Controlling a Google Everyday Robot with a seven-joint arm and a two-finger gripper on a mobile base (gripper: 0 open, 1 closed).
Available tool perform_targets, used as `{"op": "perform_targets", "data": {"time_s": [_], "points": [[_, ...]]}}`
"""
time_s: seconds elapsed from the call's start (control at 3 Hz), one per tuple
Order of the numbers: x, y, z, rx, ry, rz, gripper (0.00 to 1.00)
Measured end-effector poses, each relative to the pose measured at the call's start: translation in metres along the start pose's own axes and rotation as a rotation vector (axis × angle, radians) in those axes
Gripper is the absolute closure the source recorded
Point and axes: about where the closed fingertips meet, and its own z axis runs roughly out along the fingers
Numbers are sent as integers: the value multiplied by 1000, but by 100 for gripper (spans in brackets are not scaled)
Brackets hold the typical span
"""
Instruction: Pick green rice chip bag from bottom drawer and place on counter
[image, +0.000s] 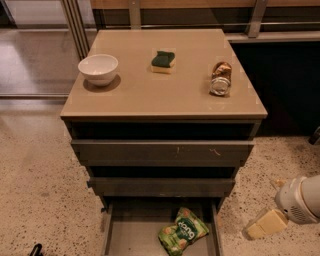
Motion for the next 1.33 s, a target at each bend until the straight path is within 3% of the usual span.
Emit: {"op": "perform_targets", "data": {"time_s": [0.33, 0.67, 1.0, 1.33], "points": [[24, -3, 50, -39, -35, 78, 0], [43, -4, 104, -159, -77, 145, 0], [48, -2, 111, -164, -72, 159, 0], [65, -3, 120, -134, -62, 208, 0]]}}
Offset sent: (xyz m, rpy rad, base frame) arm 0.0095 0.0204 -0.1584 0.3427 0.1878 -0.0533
